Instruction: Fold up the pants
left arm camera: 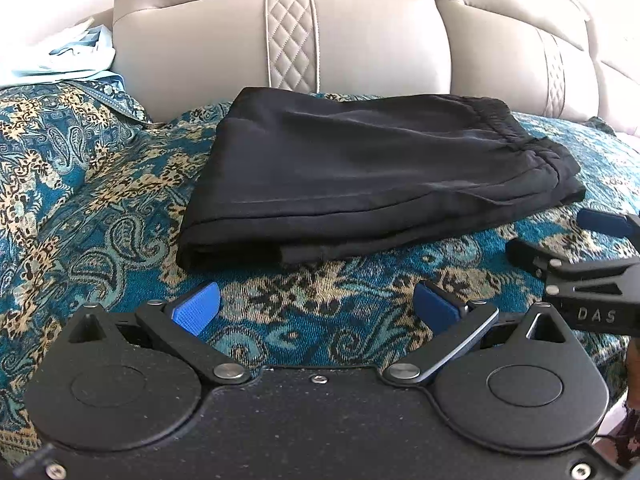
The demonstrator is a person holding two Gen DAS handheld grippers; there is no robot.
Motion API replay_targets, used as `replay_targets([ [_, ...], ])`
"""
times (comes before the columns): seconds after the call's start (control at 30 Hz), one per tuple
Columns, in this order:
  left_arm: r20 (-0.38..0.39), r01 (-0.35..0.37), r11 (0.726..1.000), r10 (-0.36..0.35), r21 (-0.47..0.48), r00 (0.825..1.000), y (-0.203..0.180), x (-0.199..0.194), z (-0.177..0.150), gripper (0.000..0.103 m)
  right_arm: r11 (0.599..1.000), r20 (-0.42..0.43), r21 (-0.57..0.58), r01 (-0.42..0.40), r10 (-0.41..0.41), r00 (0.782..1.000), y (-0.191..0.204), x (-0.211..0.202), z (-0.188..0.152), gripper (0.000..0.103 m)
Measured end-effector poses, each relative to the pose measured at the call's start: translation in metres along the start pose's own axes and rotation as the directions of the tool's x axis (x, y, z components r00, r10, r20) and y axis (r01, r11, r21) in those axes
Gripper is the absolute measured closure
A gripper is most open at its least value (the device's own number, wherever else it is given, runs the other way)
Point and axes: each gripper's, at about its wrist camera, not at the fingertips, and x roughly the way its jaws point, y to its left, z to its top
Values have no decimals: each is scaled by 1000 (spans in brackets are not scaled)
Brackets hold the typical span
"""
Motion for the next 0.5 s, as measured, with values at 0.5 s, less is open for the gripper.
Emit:
replay_targets([
  [0.5, 44, -45, 998, 47, -38, 998, -5, 2, -3, 0, 1000, 10, -10, 17, -17, 1000, 8, 1, -1, 0],
])
